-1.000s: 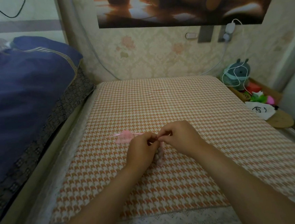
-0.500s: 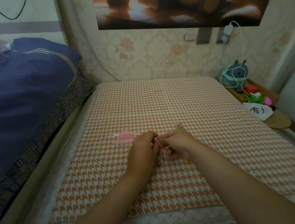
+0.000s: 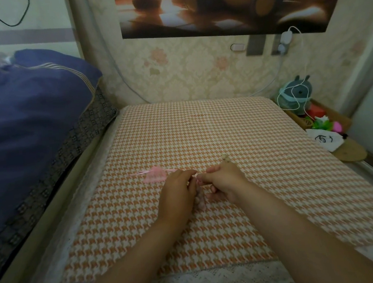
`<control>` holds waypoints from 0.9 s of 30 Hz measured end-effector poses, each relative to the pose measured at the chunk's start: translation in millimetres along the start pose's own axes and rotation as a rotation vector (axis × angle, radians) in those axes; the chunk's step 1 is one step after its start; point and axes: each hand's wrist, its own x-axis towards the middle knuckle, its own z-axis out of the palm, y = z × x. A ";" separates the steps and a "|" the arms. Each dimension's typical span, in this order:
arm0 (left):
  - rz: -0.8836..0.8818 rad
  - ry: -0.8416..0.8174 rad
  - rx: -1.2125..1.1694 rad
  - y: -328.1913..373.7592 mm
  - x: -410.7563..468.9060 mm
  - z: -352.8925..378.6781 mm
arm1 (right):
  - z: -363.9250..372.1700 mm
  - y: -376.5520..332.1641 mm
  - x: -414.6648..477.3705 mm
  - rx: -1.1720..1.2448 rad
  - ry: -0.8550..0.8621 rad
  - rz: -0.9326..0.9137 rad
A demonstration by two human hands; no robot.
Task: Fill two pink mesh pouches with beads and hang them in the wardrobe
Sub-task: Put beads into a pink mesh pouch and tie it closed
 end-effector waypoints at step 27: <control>-0.225 -0.029 -0.254 10.3 -22.9 2.5 | -20.4 -10.8 -14.2 -0.255 -0.380 0.039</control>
